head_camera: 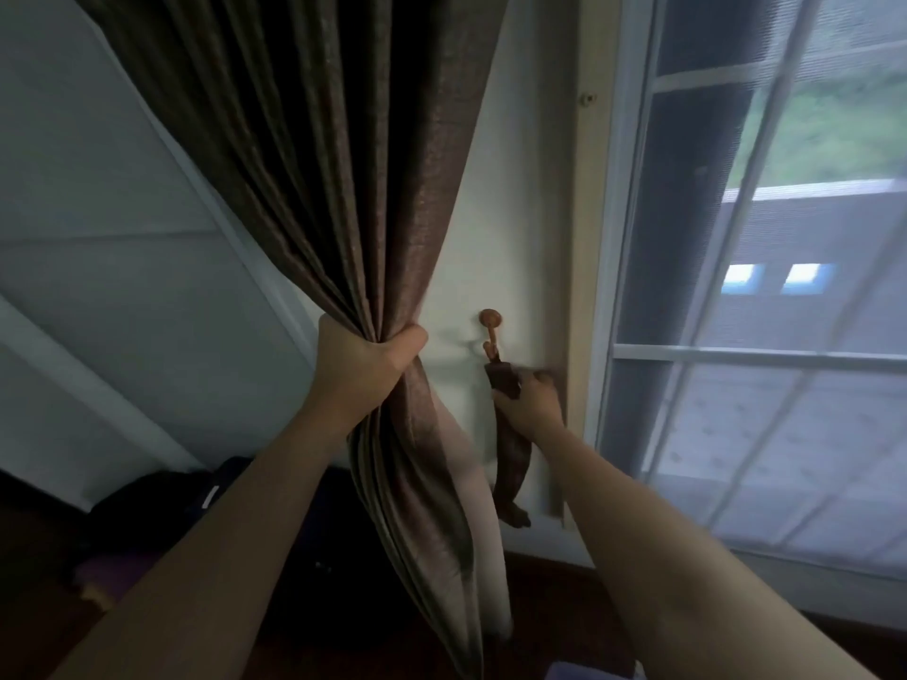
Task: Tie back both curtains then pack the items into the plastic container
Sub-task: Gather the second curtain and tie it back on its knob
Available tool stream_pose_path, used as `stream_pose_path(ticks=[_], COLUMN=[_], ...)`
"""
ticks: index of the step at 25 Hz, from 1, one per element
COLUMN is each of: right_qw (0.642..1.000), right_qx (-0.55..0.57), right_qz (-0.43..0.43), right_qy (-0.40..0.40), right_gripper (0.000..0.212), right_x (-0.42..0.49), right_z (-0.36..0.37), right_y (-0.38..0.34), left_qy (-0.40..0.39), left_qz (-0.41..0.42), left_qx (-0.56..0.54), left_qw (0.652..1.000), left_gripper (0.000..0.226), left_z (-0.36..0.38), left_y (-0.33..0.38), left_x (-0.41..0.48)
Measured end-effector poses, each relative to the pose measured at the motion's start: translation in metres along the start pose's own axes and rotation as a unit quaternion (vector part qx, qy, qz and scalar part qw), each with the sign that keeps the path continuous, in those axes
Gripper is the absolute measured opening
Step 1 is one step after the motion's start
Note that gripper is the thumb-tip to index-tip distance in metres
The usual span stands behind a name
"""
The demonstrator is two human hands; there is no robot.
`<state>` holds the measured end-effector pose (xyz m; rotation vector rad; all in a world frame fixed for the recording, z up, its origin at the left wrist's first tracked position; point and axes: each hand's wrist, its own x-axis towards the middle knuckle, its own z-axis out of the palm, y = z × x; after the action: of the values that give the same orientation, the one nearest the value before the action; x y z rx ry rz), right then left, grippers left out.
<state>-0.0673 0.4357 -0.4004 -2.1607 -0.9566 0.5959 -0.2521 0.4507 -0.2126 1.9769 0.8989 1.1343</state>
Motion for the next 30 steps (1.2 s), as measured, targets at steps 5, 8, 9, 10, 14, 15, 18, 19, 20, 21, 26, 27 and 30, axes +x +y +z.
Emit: stream_pose_path(ticks=[5, 8, 9, 10, 14, 15, 18, 19, 20, 21, 26, 27, 30], right_qw=[0.991, 0.986, 0.986, 0.987, 0.993, 0.993, 0.992, 0.991, 0.991, 0.99, 0.985, 0.984, 0.988], right_qx=[0.13, 0.162, 0.163, 0.152, 0.069, 0.051, 0.02, 0.012, 0.008, 0.005, -0.049, -0.056, -0.026], right_qz=[-0.007, -0.029, -0.037, -0.046, -0.067, -0.075, -0.103, -0.11, -0.115, -0.124, -0.148, -0.147, -0.121], right_qy=[-0.032, -0.026, -0.006, 0.021, 0.075, 0.076, 0.069, 0.071, 0.071, 0.072, 0.081, 0.083, 0.088], right_gripper=[0.027, 0.029, 0.03, 0.033, 0.046, 0.048, 0.044, 0.041, 0.036, 0.031, 0.017, 0.017, 0.013], right_x=[-0.022, -0.048, -0.053, -0.055, -0.057, -0.059, -0.066, -0.07, -0.072, -0.075, -0.082, -0.084, -0.094], right_z=[0.007, -0.012, -0.023, -0.035, -0.102, -0.118, -0.161, -0.174, -0.185, -0.195, -0.218, -0.218, -0.217], right_y=[0.019, 0.044, 0.052, 0.06, 0.081, 0.085, 0.094, 0.095, 0.094, 0.091, 0.068, 0.065, 0.06], left_qy=[0.011, 0.015, 0.008, -0.003, -0.05, -0.058, -0.055, -0.056, -0.06, -0.062, 0.029, 0.05, 0.099], left_qz=[-0.002, -0.009, -0.012, -0.015, -0.033, -0.038, -0.047, -0.049, -0.048, -0.048, -0.013, -0.003, 0.009], left_qx=[0.0, -0.01, -0.011, -0.01, -0.049, -0.055, -0.063, -0.064, -0.067, -0.069, -0.05, -0.04, -0.011], left_qw=[1.0, 1.0, 1.0, 1.0, 0.997, 0.996, 0.995, 0.995, 0.995, 0.994, 0.998, 0.998, 0.995], left_gripper=[0.03, 0.032, 0.028, 0.022, 0.009, 0.013, 0.018, 0.023, 0.025, 0.023, 0.033, 0.038, 0.044], left_z=[-0.002, 0.011, 0.019, 0.026, 0.068, 0.08, 0.114, 0.126, 0.136, 0.146, 0.189, 0.195, 0.209], left_y=[0.002, 0.003, 0.004, 0.006, 0.019, 0.021, 0.021, 0.023, 0.027, 0.032, 0.049, 0.049, 0.05], left_x=[0.001, -0.003, -0.005, -0.008, -0.02, -0.022, -0.025, -0.026, -0.027, -0.027, -0.014, -0.012, -0.012])
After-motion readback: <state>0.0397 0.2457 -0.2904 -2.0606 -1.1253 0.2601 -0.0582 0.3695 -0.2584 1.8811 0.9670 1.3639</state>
